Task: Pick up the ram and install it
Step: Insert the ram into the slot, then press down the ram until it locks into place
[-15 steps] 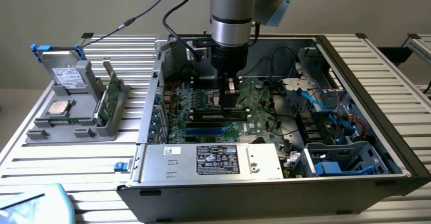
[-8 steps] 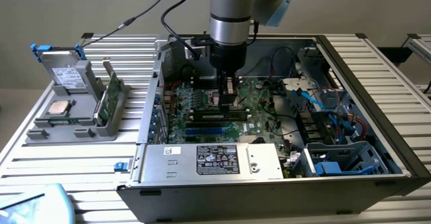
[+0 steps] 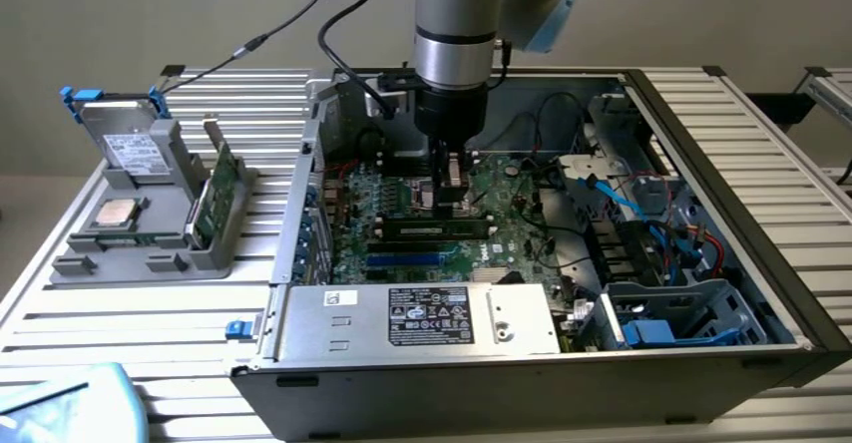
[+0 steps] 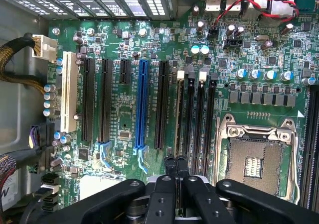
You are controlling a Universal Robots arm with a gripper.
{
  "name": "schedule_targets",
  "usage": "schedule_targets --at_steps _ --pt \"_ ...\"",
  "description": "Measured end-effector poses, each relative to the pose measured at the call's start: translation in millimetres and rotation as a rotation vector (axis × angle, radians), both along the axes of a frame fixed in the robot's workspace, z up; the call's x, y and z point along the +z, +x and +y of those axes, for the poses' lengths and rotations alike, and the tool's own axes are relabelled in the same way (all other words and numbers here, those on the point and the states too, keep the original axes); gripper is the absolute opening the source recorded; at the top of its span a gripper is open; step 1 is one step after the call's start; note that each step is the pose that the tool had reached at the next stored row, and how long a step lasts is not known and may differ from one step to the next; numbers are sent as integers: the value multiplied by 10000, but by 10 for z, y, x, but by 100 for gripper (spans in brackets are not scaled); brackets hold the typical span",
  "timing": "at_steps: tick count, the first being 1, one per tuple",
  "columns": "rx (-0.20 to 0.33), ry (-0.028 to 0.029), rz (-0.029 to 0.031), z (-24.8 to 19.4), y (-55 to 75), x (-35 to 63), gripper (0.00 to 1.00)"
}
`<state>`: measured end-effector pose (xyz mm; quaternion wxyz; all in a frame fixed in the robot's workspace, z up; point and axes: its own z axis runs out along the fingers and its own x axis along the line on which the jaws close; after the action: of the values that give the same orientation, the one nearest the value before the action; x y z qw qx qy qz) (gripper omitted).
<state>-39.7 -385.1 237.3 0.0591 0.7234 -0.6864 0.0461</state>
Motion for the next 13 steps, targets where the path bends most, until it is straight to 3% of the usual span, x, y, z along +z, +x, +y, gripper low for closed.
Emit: schedule_targets --at_steps 13 --pt "0 1 0 0 13 1 11"
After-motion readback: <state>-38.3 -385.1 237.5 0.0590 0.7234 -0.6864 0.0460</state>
